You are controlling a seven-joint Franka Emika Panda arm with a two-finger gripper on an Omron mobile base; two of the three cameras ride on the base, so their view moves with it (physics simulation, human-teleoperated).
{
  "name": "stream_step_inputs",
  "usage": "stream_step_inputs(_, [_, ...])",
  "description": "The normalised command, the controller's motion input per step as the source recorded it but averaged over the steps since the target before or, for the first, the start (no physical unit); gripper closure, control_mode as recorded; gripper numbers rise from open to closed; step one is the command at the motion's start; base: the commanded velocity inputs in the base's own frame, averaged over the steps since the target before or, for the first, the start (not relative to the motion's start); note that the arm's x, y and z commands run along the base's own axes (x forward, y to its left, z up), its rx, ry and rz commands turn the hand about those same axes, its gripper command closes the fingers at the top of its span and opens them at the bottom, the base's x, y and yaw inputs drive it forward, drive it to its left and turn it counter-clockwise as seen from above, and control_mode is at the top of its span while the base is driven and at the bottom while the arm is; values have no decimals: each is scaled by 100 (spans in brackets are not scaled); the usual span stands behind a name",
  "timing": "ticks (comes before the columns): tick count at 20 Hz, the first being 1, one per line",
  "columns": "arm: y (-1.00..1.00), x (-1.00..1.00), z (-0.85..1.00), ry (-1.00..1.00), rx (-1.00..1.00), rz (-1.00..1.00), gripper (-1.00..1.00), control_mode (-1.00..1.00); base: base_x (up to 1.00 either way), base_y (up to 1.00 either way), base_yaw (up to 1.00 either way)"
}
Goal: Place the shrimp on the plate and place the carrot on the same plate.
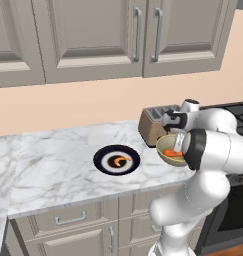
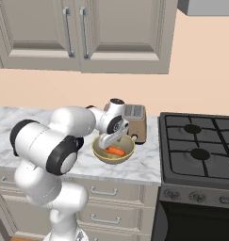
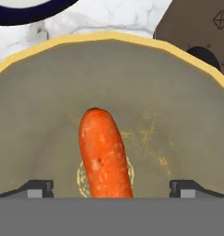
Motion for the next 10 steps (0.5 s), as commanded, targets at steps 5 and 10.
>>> stream_step_inputs(5, [0,0,-20,2,0,2,-100,-100,0,0,0])
stream_step_inputs(10, [0,0,-20,1,0,3,-100,-100,0,0,0])
